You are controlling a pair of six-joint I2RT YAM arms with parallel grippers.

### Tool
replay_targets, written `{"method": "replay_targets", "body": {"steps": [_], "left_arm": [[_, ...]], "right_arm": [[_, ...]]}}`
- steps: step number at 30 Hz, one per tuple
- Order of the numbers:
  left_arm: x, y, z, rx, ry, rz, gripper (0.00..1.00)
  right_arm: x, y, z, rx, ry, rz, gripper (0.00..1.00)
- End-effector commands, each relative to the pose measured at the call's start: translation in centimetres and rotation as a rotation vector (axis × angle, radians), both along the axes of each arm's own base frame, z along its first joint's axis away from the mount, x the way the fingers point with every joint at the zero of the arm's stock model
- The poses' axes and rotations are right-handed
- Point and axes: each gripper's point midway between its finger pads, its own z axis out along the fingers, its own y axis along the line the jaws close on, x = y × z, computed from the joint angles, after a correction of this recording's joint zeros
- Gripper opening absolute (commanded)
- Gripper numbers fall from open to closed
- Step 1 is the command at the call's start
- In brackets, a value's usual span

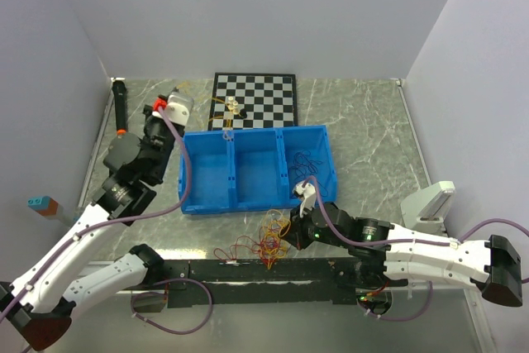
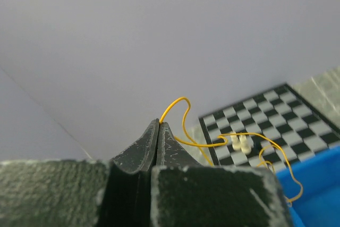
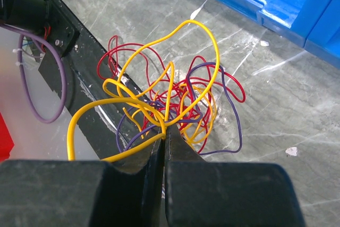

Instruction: Untangle the cables

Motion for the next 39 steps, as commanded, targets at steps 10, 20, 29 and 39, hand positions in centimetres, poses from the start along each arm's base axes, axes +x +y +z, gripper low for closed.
{"method": "replay_targets", "body": {"steps": [10,20,29,39], "left_arm": [[-0.2,0.2,0.7,-0.044,-0.033,-0.001,0.01],[-0.8,0.8,1.9,-0.065,-0.068,0.006,0.01],[-1.3,0.9,5.9,-0.088,-0.146,-0.004,0.01],[-0.9,0.6,1.5,-0.071,-0.051,-0.009,0.01]], "right_arm": [[0.0,0.6,1.3,0.052,-0.008,0.000,0.00],[-0.1,0.7,1.3,0.055,-0.005,0.006,0.00],[-0.1,1.0,1.3,0.053,0.000,0.013,0.00],[-0.2,0.6,1.0,0.048,0.003,0.007,0.00]]}}
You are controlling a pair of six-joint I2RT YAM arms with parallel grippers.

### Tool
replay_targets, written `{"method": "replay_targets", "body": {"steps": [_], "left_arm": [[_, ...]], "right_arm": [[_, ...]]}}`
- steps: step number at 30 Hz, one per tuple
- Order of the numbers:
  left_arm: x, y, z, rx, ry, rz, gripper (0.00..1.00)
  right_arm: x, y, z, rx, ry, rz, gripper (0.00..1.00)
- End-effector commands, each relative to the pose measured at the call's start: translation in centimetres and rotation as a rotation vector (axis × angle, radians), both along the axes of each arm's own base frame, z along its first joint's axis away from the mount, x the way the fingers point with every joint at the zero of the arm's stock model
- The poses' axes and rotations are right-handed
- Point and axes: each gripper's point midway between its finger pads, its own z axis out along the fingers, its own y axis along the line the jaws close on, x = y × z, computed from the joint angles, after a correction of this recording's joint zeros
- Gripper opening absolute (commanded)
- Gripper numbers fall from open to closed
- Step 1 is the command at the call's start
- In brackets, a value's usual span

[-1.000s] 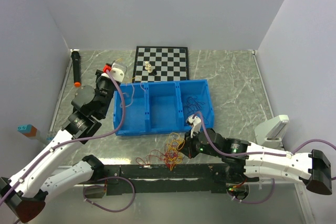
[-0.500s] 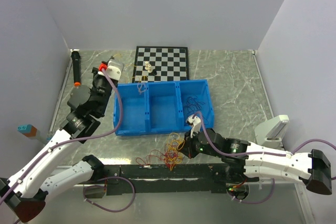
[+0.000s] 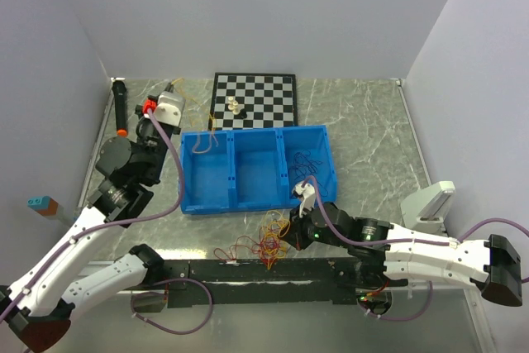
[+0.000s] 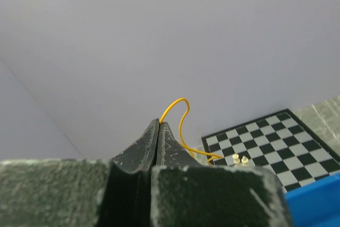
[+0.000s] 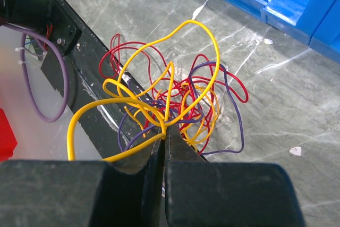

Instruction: Untangle the cables

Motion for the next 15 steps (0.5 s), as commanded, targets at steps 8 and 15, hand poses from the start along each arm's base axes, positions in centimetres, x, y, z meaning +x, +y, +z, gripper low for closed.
{"method": "replay_targets", "body": {"steps": [8,15], "left_arm": [[-0.1,0.9,-5.6,-0.003,0.121,0.018,0.01],[-0.2,0.9,-8.3,0.008,0.181,0.014,0.01]], "right_arm": [[0.0,0.6,1.1,0.042,-0.009,0.006,0.00],[0.1,0.5,1.0,0.027,-0.009,0.002,0.00]]}}
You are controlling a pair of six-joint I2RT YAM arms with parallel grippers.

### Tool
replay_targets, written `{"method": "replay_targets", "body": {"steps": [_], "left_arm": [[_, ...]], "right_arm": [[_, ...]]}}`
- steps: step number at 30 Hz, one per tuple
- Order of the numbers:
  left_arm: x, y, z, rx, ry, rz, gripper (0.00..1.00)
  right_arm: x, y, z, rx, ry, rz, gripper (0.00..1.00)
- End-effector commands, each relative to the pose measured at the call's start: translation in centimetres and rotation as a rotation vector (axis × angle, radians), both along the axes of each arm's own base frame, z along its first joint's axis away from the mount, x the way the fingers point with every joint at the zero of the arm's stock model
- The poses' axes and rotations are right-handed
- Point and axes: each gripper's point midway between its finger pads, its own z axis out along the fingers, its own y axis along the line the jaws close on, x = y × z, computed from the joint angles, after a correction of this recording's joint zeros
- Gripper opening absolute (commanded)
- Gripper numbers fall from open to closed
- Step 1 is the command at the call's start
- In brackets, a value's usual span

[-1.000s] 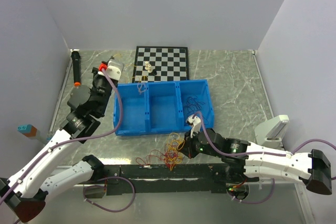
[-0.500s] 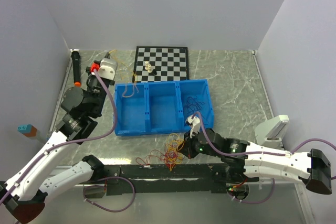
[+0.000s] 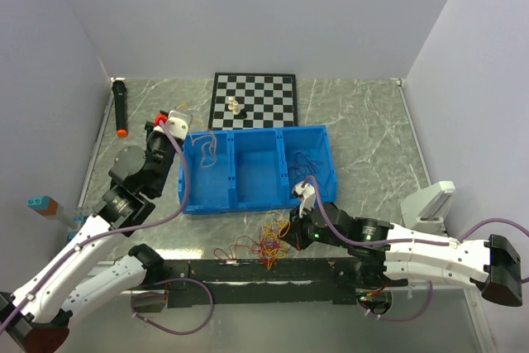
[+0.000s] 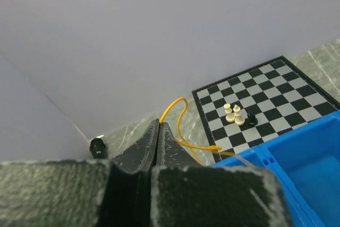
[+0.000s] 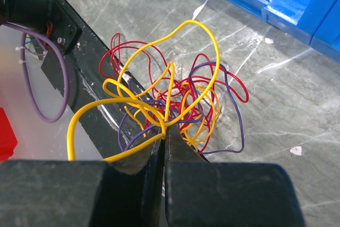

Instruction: Untangle the cables

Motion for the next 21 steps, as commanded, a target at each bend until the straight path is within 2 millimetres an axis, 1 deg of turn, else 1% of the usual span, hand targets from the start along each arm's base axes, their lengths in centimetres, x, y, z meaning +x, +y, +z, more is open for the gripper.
{"method": "replay_targets", "body": {"steps": [1,3,6,10,12,14,16,18,20,21], "left_arm": [[-0.3,0.4,-0.5,-0.041,0.012,0.008,0.01],[-0.4,0.4,-1.4,-0.033,0.031,0.003,0.01],[-0.4,-0.1,-3.3,-0.011,0.082,-0.021,0.01],[-0.5,-0.9,-6.6,0.022,0.150,-0.062,0.01],[-0.4,-1.3,-8.2,0.045,0.181,-0.079,0.05],[-0.4,-1.7,-9.4,0.070,0.201,-0.097,0.11],[-0.1,-2.0,-9.8,0.089,0.197,-0.106,0.14],[0.3,-2.2,-10.0,0.101,0.208,-0.101,0.20],[0.5,-2.5,-9.5,0.104,0.210,-0.107,0.31],[0.5,-2.7,-9.2,0.103,0.207,-0.115,0.39]], "right_arm": [[0.1,0.5,0.9,0.026,-0.008,0.000,0.00],[0.0,0.6,0.9,0.024,-0.004,0.001,0.00],[0.0,0.7,0.9,0.022,-0.006,0.006,0.00],[0.2,0.8,1.1,0.013,-0.010,0.007,0.00],[0.2,0.8,1.2,0.012,-0.012,0.010,0.00],[0.2,0.8,1.2,0.013,-0.014,0.008,0.00],[0.2,0.7,1.4,0.012,-0.016,0.005,0.00],[0.3,0.6,1.6,0.015,-0.020,0.003,0.00],[0.3,0.6,1.7,0.017,-0.021,0.002,0.00],[0.3,0.5,1.8,0.017,-0.023,0.003,0.00]]}}
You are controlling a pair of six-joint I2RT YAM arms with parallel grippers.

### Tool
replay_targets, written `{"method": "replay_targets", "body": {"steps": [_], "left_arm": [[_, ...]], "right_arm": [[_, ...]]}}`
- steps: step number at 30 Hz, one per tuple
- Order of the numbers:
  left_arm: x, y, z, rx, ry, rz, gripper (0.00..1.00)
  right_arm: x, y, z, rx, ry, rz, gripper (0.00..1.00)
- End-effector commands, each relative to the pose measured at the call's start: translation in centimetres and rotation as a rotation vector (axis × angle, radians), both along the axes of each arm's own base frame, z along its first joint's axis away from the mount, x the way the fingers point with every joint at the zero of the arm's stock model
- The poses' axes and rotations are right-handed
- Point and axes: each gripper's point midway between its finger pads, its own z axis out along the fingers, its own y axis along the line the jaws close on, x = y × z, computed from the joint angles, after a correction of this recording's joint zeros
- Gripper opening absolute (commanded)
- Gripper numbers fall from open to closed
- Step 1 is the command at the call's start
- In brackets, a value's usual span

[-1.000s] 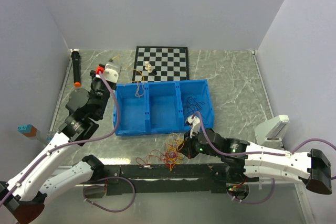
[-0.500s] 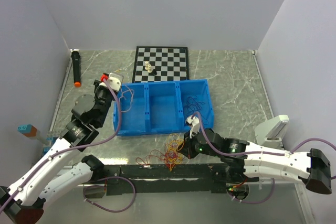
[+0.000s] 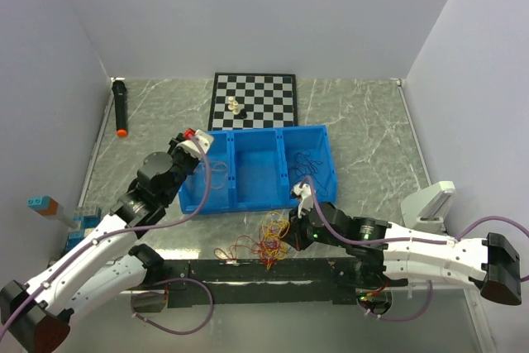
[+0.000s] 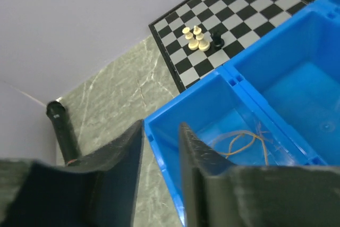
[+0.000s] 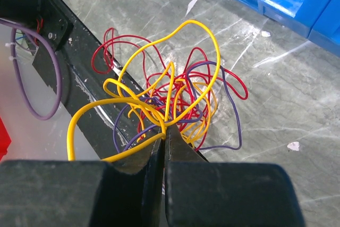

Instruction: Untangle the cables

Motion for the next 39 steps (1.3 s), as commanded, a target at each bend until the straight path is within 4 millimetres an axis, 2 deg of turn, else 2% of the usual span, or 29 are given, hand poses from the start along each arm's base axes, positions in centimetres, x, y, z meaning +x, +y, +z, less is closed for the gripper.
{"method": "replay_targets", "body": {"steps": [1,4,7,9,13,16,20,26,31,37,39], "left_arm": [[0.4,-1.0,3.1,-0.042,-0.052,-0.039,0.46],[0.1,-2.0,4.9,-0.064,-0.062,-0.096,0.64],[-1.4,-4.4,6.4,-0.092,-0.024,-0.252,0.82],[-3.5,-6.5,6.6,-0.105,0.026,-0.411,0.88],[-9.1,-9.9,4.5,-0.079,0.109,-0.761,0.99],[-12.4,-11.0,2.5,-0.057,0.152,-0.950,0.97],[-14.1,-12.0,0.1,-0.045,0.250,-1.068,0.97],[-16.7,-14.0,0.1,-0.063,0.308,-1.216,0.98],[-18.8,-14.4,-0.7,-0.057,0.356,-1.309,0.98],[-20.2,-14.7,-0.5,-0.068,0.383,-1.385,0.99],[-19.9,-14.9,-0.5,-0.067,0.377,-1.365,0.99]], "right_arm": [[0.4,0.6,2.6,0.052,-0.037,0.000,0.00],[0.4,0.7,2.7,0.052,-0.041,0.002,0.00],[0.5,1.0,3.1,0.056,-0.049,0.010,0.00],[0.6,1.1,3.9,0.063,-0.064,0.015,0.00],[0.9,1.4,6.3,0.102,-0.101,0.014,0.00],[0.8,1.5,7.9,0.137,-0.118,0.023,0.00],[0.6,1.9,9.2,0.169,-0.124,0.043,0.00],[0.8,3.0,9.9,0.172,-0.137,0.069,0.00],[1.3,3.8,11.0,0.177,-0.169,0.074,0.00],[2.0,5.3,12.1,0.192,-0.198,0.083,0.00],[2.2,5.8,12.2,0.183,-0.203,0.091,0.00]]}}
